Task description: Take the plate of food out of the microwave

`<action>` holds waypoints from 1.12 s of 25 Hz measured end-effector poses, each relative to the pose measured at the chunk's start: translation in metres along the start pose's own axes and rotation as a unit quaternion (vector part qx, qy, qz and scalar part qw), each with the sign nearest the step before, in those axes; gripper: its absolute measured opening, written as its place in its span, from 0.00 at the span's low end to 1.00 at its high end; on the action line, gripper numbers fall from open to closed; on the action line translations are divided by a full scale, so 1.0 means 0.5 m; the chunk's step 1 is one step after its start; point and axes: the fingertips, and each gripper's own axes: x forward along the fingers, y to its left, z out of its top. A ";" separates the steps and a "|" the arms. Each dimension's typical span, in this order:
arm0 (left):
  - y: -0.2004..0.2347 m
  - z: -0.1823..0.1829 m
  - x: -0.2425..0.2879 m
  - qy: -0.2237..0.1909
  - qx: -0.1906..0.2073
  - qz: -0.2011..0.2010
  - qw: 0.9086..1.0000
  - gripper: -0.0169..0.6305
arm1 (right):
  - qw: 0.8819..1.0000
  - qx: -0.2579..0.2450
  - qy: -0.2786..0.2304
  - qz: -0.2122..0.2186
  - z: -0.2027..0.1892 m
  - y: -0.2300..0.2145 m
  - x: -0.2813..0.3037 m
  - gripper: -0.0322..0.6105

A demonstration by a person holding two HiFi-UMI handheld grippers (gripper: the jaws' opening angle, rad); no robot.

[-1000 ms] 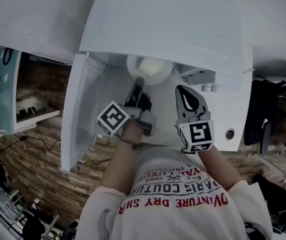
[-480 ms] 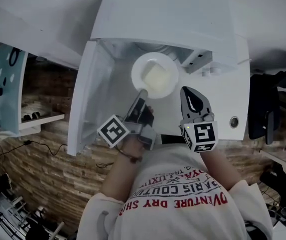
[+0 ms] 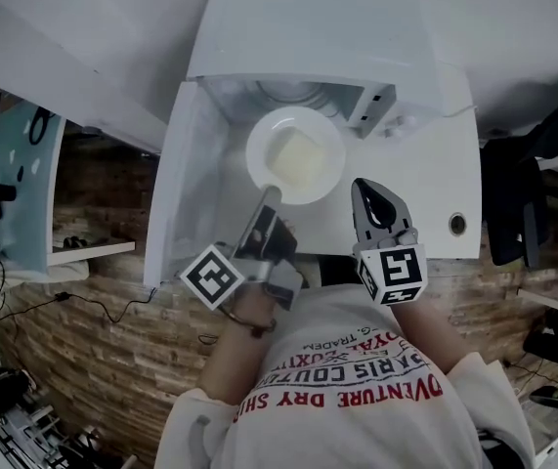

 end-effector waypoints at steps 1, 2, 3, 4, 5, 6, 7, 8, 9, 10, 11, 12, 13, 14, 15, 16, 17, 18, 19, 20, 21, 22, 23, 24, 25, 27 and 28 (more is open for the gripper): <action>-0.008 0.000 -0.004 0.000 0.001 -0.004 1.000 0.05 | 1.000 -0.001 -0.006 -0.001 0.007 0.001 -0.005 0.06; -0.015 0.000 -0.007 0.000 0.003 -0.007 1.000 0.05 | 1.000 -0.002 -0.012 -0.002 0.015 0.002 -0.010 0.05; -0.022 0.001 -0.010 -0.001 0.005 -0.010 1.000 0.05 | 1.000 -0.004 -0.019 -0.003 0.023 0.004 -0.015 0.06; -0.029 0.002 -0.012 -0.001 0.008 -0.013 1.000 0.05 | 1.000 -0.006 -0.025 -0.004 0.033 0.005 -0.019 0.06; -0.036 0.003 -0.013 -0.001 0.010 -0.016 1.000 0.05 | 0.999 -0.008 -0.032 -0.005 0.042 0.005 -0.023 0.06; -0.044 0.003 -0.013 -0.001 0.011 -0.019 1.000 0.05 | 0.999 -0.011 -0.038 -0.006 0.052 0.005 -0.027 0.06; -0.052 0.003 -0.011 0.000 0.013 -0.022 1.000 0.05 | 0.999 -0.013 -0.044 -0.006 0.061 0.003 -0.029 0.06; -0.060 0.003 -0.009 0.001 0.015 -0.026 1.000 0.05 | 0.999 -0.014 -0.049 -0.007 0.069 0.001 -0.031 0.06; -0.068 0.003 -0.005 0.002 0.019 -0.030 0.999 0.05 | 0.998 -0.015 -0.054 -0.007 0.076 -0.002 -0.033 0.05; -0.074 0.003 -0.002 0.003 0.022 -0.033 0.999 0.05 | 0.998 -0.015 -0.059 -0.008 0.082 -0.004 -0.034 0.06; -0.078 0.002 0.001 0.004 0.024 -0.036 0.999 0.05 | 0.998 -0.016 -0.062 -0.009 0.087 -0.006 -0.035 0.06; -0.082 0.001 0.003 0.005 0.024 -0.037 0.999 0.05 | 0.998 -0.018 -0.065 -0.010 0.091 -0.008 -0.037 0.05; -0.084 0.000 0.005 0.005 0.023 -0.038 0.999 0.05 | 0.998 -0.019 -0.067 -0.010 0.094 -0.009 -0.038 0.05; -0.085 0.000 0.006 0.006 0.022 -0.039 0.999 0.05 | 0.997 -0.020 -0.068 -0.010 0.096 -0.010 -0.039 0.05; -0.086 0.000 0.008 0.005 0.023 -0.039 0.999 0.05 | 0.997 -0.022 -0.069 -0.010 0.099 -0.011 -0.040 0.06; -0.087 0.001 0.010 0.005 0.024 -0.039 0.999 0.05 | 0.997 -0.023 -0.070 -0.011 0.101 -0.012 -0.040 0.05; -0.088 0.002 0.011 0.006 0.025 -0.039 0.999 0.05 | 0.997 -0.024 -0.070 -0.011 0.104 -0.013 -0.041 0.06; -0.088 0.002 0.012 0.006 0.025 -0.038 0.999 0.05 | 0.997 -0.025 -0.071 -0.012 0.106 -0.014 -0.042 0.05; -0.088 0.003 0.013 0.006 0.025 -0.038 0.999 0.05 | 0.997 -0.025 -0.071 -0.013 0.108 -0.015 -0.043 0.05; -0.087 0.003 0.013 0.006 0.024 -0.039 0.999 0.05 | 0.997 -0.025 -0.071 -0.015 0.109 -0.016 -0.044 0.05; -0.087 0.003 0.013 0.005 0.022 -0.039 0.999 0.05 | 0.997 -0.026 -0.072 -0.016 0.110 -0.017 -0.045 0.05; -0.086 0.003 0.014 0.004 0.020 -0.040 0.999 0.05 | 0.997 -0.026 -0.073 -0.017 0.111 -0.018 -0.045 0.06; -0.085 0.003 0.015 0.004 0.018 -0.039 0.999 0.05 | 0.997 -0.026 -0.074 -0.017 0.112 -0.019 -0.045 0.06; -0.083 0.004 0.015 0.003 0.016 -0.038 0.999 0.05 | 0.997 -0.026 -0.074 -0.018 0.112 -0.020 -0.045 0.06; -0.081 0.004 0.016 0.003 0.015 -0.038 0.999 0.05 | 0.997 -0.027 -0.074 -0.019 0.113 -0.021 -0.045 0.06; -0.078 0.006 0.017 0.002 0.012 -0.037 0.999 0.05 | 0.997 -0.027 -0.074 -0.021 0.114 -0.023 -0.045 0.06; -0.077 0.006 0.018 0.003 0.011 -0.036 0.999 0.05 | 0.997 -0.026 -0.075 -0.022 0.114 -0.024 -0.045 0.05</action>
